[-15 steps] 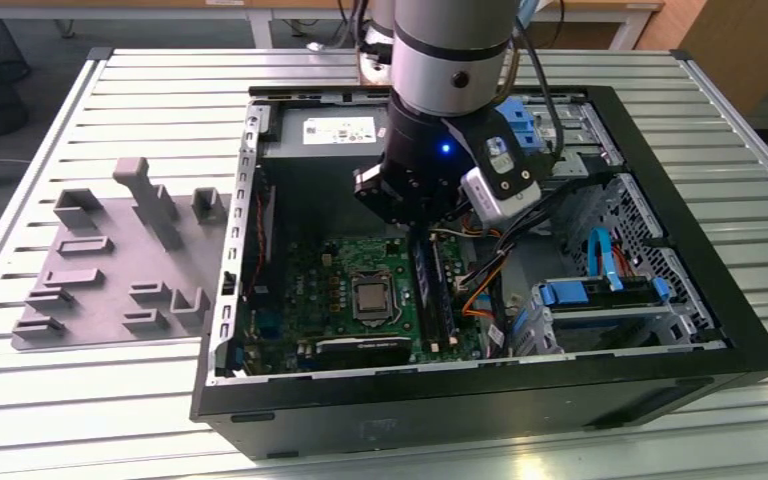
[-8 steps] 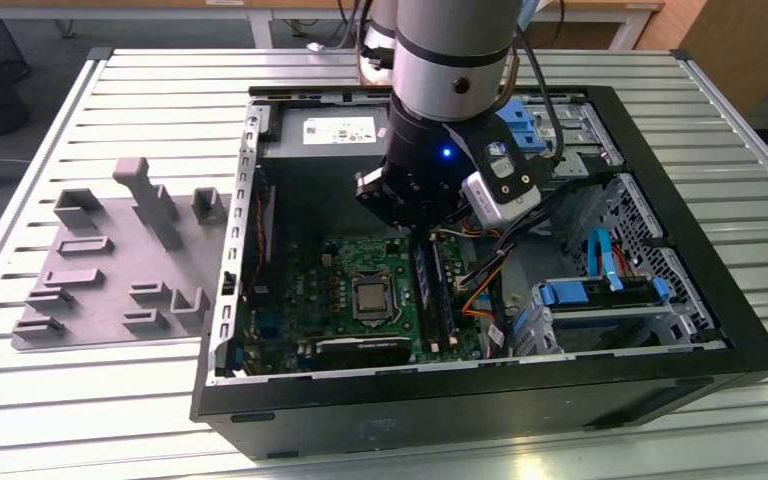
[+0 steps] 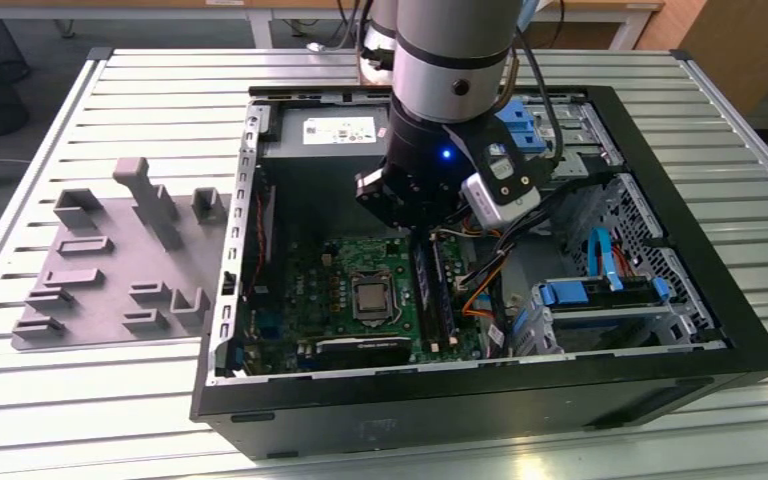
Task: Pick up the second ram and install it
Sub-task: 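Insert the second ram into the second slot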
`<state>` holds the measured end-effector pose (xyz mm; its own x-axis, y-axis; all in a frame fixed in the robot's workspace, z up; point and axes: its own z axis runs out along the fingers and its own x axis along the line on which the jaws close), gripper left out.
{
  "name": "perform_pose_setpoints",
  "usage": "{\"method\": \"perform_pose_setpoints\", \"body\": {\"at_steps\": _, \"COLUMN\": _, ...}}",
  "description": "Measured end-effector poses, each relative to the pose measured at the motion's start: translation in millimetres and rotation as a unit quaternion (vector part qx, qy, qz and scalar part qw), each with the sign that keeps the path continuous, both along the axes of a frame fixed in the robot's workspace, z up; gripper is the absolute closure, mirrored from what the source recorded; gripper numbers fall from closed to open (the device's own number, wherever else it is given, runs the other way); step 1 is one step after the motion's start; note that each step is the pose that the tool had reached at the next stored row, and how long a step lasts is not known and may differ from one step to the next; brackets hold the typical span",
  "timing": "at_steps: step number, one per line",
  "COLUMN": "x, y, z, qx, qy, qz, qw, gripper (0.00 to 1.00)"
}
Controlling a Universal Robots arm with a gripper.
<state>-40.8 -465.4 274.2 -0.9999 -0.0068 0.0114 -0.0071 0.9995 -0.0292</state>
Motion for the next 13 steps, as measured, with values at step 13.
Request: {"method": "perform_pose_setpoints", "body": {"at_steps": 13, "x": 0.0, "y": 0.0, "z": -3.0, "qx": 0.0000, "qy": 0.0000, "qz": 0.000, "qw": 1.0000, "gripper": 0.86}}
